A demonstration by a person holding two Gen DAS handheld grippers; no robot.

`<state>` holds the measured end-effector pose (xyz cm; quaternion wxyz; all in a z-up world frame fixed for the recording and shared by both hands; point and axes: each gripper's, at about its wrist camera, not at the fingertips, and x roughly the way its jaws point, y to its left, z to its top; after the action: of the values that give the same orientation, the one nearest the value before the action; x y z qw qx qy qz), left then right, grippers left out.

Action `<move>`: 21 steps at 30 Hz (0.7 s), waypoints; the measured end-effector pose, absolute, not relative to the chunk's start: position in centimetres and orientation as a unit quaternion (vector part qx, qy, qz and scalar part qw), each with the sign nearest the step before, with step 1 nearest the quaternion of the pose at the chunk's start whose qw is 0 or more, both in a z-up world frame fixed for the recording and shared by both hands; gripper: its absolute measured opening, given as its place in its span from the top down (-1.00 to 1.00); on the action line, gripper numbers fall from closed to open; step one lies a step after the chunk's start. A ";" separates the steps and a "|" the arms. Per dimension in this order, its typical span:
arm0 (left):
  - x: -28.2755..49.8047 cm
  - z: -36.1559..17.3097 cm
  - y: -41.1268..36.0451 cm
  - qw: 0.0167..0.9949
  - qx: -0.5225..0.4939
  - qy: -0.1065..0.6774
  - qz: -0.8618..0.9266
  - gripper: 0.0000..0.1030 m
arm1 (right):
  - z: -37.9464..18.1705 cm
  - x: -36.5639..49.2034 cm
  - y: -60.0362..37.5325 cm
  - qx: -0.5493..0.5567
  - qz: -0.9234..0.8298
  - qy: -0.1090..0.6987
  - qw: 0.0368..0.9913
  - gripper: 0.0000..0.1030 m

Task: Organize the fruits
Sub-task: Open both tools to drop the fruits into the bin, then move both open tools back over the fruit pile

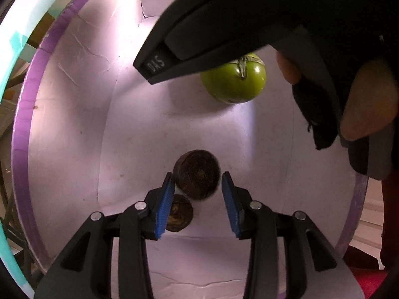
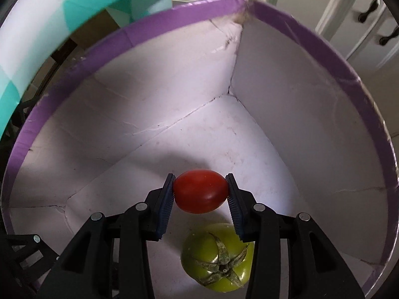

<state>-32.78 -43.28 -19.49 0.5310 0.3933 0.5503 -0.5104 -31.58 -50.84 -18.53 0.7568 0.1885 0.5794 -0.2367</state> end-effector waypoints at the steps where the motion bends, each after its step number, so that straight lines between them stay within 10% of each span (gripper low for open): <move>1: -32.7 -19.3 -43.2 0.532 0.387 0.549 -0.515 0.09 | -18.5 -31.7 -50.9 0.194 -0.237 0.577 0.757 0.17; 15: -32.6 -1.6 -33.1 0.698 0.218 0.302 -0.612 -0.89 | -2.9 -38.5 -49.0 0.237 -0.249 0.357 0.869 -0.22; 21: -22.5 3.2 -24.0 0.832 0.102 0.274 -0.472 -0.97 | 5.5 -34.9 -41.9 0.211 -0.215 0.213 0.930 -0.72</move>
<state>-22.49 -23.95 3.23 0.8320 0.1021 0.2736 -0.4718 -34.93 -41.91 5.45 0.9296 0.2107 0.2130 -0.2147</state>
